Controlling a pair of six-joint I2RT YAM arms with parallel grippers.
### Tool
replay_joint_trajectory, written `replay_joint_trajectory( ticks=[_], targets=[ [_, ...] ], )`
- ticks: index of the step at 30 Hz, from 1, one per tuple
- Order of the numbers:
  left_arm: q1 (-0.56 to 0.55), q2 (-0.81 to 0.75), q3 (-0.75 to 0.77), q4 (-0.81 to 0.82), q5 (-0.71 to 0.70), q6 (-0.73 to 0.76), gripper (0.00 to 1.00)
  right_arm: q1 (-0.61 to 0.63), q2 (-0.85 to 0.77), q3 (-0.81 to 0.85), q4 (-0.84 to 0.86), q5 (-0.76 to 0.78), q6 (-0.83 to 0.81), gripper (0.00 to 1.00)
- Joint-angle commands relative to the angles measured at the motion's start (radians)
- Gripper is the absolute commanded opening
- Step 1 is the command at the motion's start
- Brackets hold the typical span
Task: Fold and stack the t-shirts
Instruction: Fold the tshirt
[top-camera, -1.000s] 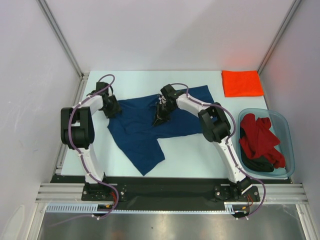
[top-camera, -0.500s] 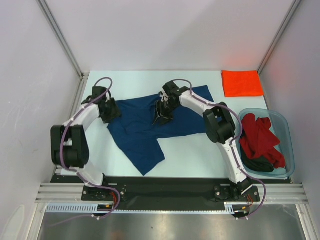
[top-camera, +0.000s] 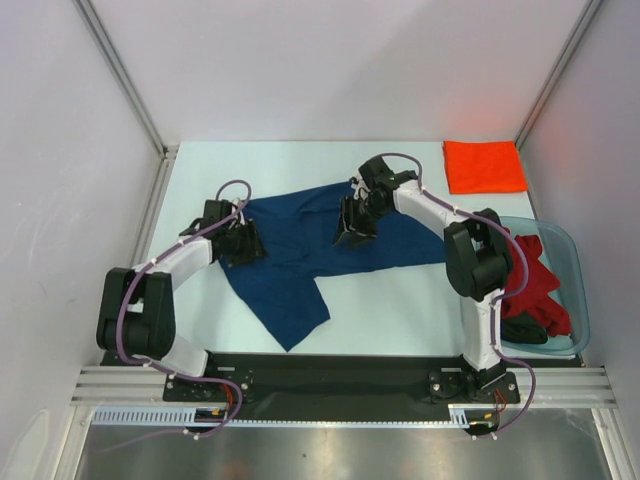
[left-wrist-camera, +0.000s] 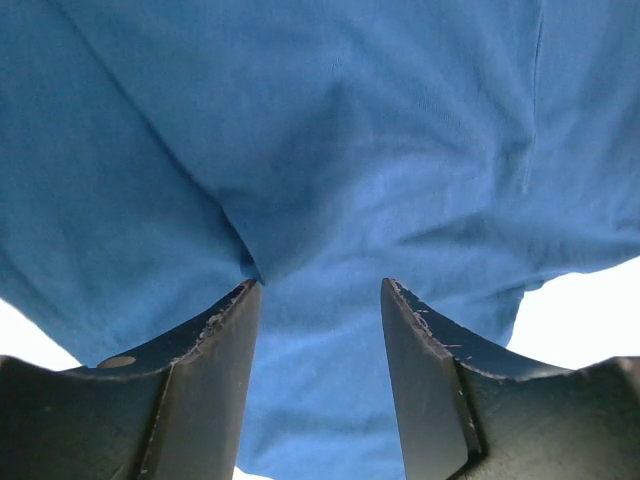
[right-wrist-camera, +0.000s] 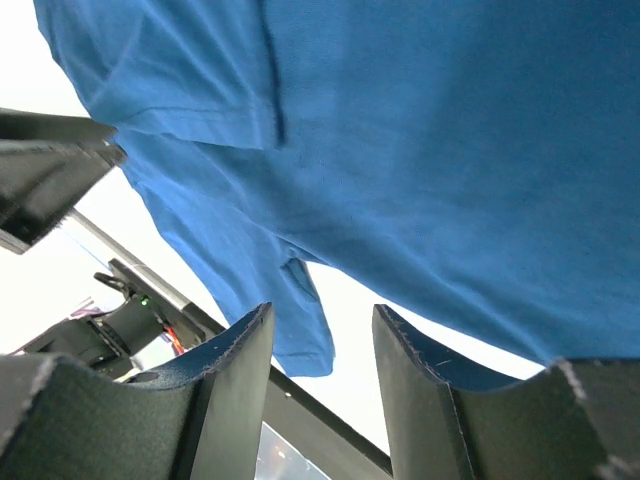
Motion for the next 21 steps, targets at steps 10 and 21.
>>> replay_joint_trajectory(
  ticks=[10,21],
  targets=[
    [-0.004,0.058,0.047,0.056,-0.089,0.078,0.55,-0.04,-0.119,-0.118,0.062,0.0,0.004,0.5],
    [-0.005,0.088,0.041,0.11,-0.004,0.073,0.54,-0.051,-0.115,-0.125,0.082,-0.02,0.006,0.49]
  ],
)
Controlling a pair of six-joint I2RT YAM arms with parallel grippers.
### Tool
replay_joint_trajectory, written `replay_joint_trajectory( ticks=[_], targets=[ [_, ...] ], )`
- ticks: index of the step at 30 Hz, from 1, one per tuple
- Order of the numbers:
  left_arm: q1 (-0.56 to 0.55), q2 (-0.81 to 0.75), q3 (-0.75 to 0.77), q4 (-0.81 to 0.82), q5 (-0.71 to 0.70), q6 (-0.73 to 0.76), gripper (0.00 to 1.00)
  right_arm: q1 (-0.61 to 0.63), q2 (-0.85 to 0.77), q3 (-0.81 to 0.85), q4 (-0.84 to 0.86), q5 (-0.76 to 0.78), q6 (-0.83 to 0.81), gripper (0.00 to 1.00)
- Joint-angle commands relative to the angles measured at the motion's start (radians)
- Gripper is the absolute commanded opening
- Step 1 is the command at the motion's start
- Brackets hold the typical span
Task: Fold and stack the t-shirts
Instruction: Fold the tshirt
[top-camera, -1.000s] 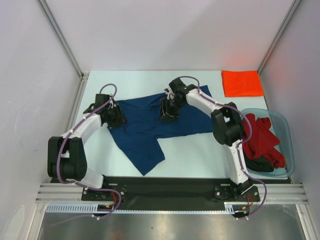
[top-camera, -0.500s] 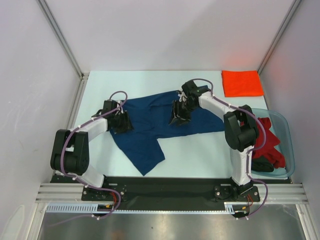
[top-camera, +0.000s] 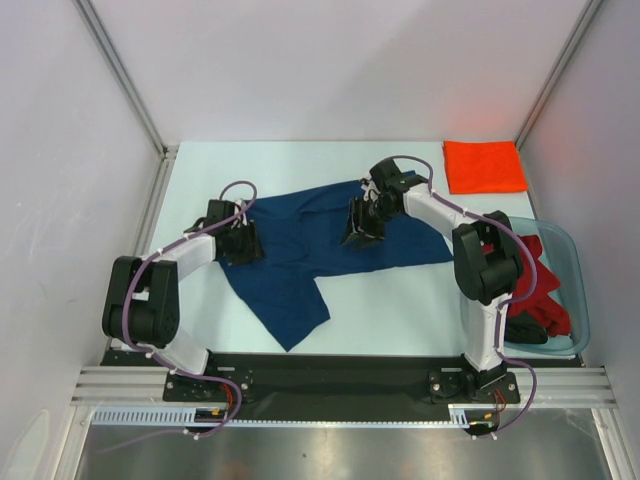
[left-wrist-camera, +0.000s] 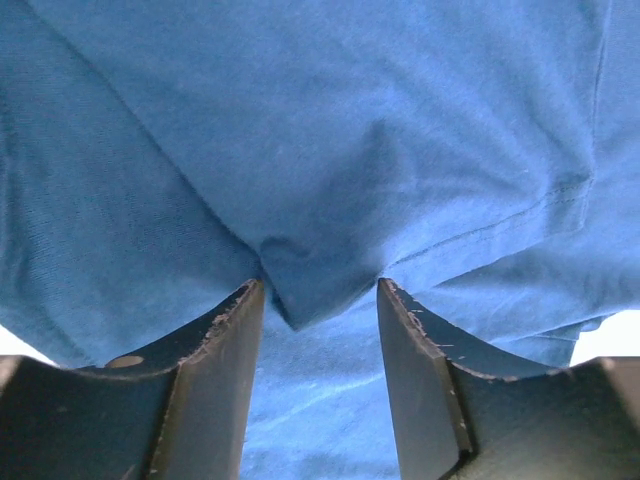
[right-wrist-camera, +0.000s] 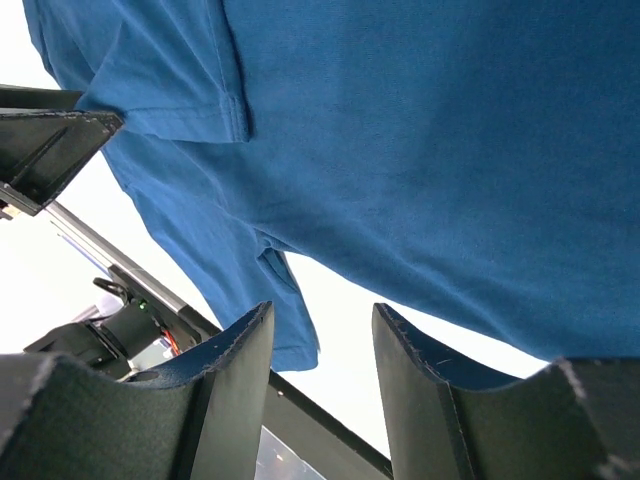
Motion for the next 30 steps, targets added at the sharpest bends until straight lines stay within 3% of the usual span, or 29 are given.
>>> replay_joint_trajectory(
  ticks=[1,12,16,21,24,27,30],
  targets=[
    [-0.004,0.005,0.026,0.038,0.056,-0.007,0.52,-0.006,-0.044,-0.006,0.019,-0.016,-0.003,0.5],
    [-0.002,-0.019,0.098,-0.134,0.125,-0.13,0.32,-0.021,-0.033,0.006,0.002,-0.027,-0.023,0.49],
    [0.004,-0.002,0.13,-0.197,0.157,-0.19,0.18,-0.032,-0.032,0.014,-0.002,-0.033,-0.03,0.49],
    [0.013,0.028,0.137,-0.249,0.172,-0.216,0.15,-0.04,-0.02,0.017,-0.015,-0.046,-0.035,0.49],
    [0.013,0.047,0.121,-0.272,0.136,-0.208,0.2,-0.04,-0.013,0.011,-0.013,-0.053,-0.04,0.49],
    [0.013,0.05,0.15,-0.321,0.024,-0.178,0.51,-0.041,-0.007,0.009,-0.011,-0.055,-0.046,0.49],
    [0.013,-0.002,0.237,-0.358,-0.123,-0.155,0.57,-0.044,-0.006,0.013,-0.019,-0.05,-0.052,0.49]
  ],
)
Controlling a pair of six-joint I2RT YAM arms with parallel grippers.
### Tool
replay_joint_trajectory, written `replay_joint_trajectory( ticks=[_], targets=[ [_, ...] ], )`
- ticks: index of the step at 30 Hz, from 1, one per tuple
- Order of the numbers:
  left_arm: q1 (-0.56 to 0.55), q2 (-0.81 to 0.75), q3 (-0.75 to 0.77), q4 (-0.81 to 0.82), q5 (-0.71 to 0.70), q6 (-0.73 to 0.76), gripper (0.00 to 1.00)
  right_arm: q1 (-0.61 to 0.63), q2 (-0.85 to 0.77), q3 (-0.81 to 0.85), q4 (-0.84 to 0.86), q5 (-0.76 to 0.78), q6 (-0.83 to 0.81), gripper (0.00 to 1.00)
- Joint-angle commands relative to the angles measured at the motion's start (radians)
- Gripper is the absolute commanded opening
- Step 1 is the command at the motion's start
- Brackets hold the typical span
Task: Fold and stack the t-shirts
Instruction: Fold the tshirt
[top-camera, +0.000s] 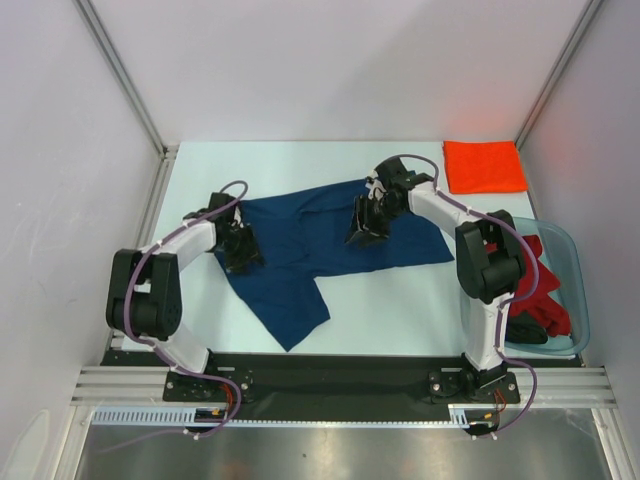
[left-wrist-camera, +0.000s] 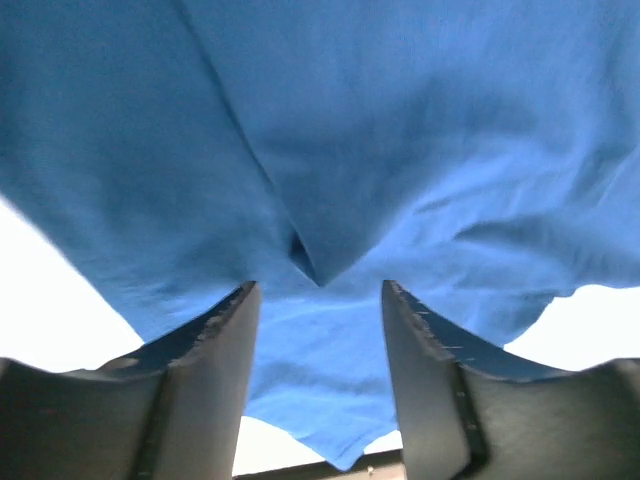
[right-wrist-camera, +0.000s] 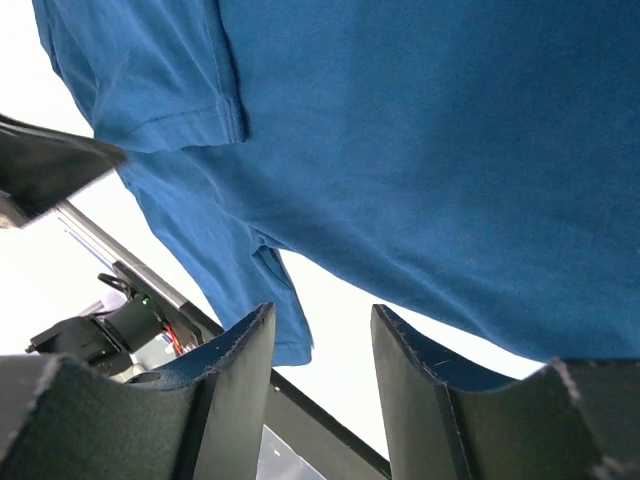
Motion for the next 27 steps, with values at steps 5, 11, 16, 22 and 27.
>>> replay_joint_trajectory(
  ticks=[5,11,16,22,27],
  targets=[
    [0.024,-0.05,0.292,-0.01,-0.279,0.035,0.63,-0.023,-0.023,0.014,-0.042,0.002,-0.038,0.49],
    [0.116,0.23,0.554,0.04,-0.223,0.015,0.5,-0.08,0.0,0.071,-0.056,0.056,-0.046,0.49],
    [0.176,0.378,0.678,0.108,-0.223,0.001,0.42,-0.141,0.083,0.248,0.012,0.139,0.011,0.49],
    [0.197,0.516,0.778,0.093,-0.185,-0.022,0.4,-0.2,0.233,0.425,0.075,0.142,0.077,0.46],
    [0.223,0.571,0.786,0.067,-0.213,-0.037,0.38,-0.233,0.337,0.567,0.119,0.152,0.082,0.4]
  ],
)
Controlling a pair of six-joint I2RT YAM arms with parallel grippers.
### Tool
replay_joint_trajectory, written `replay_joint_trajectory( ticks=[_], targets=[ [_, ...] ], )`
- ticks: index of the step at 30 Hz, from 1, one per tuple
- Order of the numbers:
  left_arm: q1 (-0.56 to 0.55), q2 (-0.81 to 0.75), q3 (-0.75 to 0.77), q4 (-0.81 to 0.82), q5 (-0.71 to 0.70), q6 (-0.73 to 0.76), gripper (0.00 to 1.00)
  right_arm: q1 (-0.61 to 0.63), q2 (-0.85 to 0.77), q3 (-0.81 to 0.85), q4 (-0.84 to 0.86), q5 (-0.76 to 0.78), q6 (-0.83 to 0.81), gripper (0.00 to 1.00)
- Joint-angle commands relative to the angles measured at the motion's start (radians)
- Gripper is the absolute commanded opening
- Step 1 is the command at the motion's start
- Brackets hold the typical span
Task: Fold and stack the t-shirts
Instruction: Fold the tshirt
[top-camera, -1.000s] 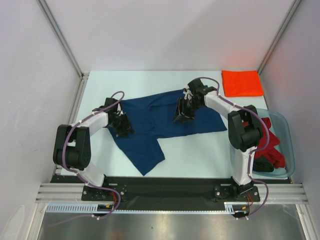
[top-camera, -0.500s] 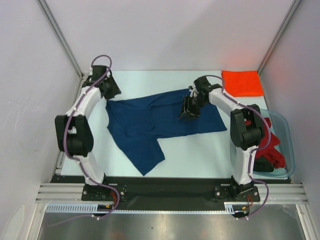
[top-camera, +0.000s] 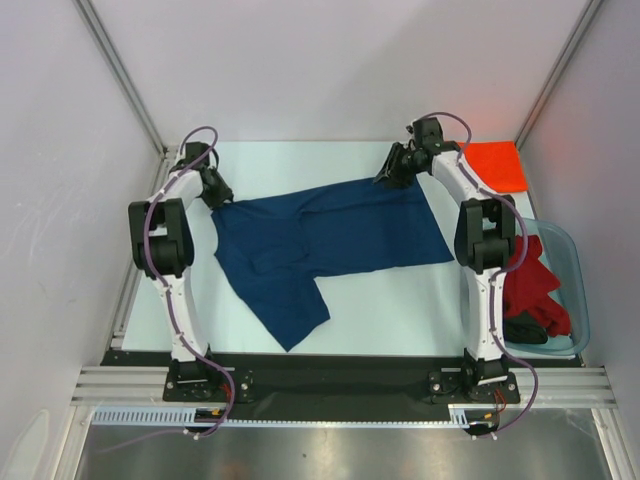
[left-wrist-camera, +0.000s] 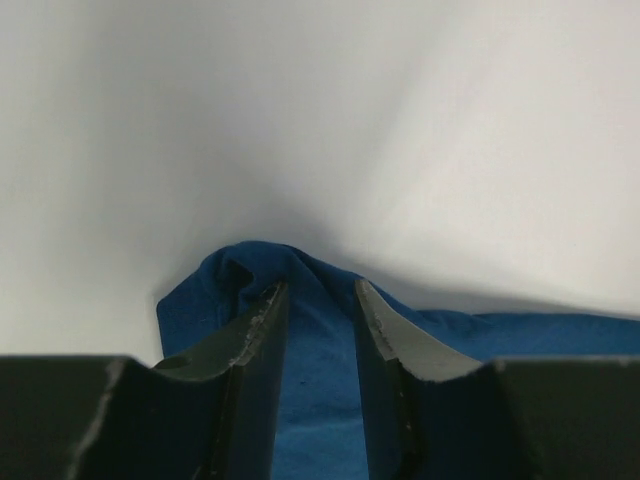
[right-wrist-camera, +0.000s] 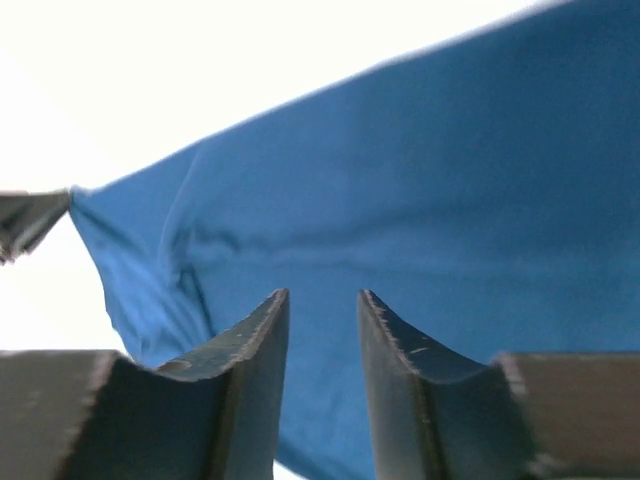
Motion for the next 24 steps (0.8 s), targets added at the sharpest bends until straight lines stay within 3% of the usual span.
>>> replay_joint_trajectory(
  ticks=[1,6,10,14,24],
  targets=[
    [0.02,0.006,0.042,-0.047,-0.018,-0.033,0.37,-0.018,0.083,0.116,0.064,0.031,0.026,0.38],
    [0.026,-0.066,-0.097,0.025,-0.035,-0.03,0.37,-0.045,0.191,0.214,0.178,0.04,0.07,0.25],
    [0.026,-0.063,-0.094,0.004,-0.028,-0.024,0.37,-0.065,0.3,0.329,0.199,0.039,0.128,0.23],
    [0.026,-0.081,-0.133,0.017,-0.028,-0.016,0.38,-0.09,0.357,0.32,0.192,0.063,0.19,0.14],
    [0.028,-0.043,-0.094,0.004,-0.028,-0.004,0.42,-0.177,0.39,0.297,0.189,0.181,0.164,0.14]
  ],
)
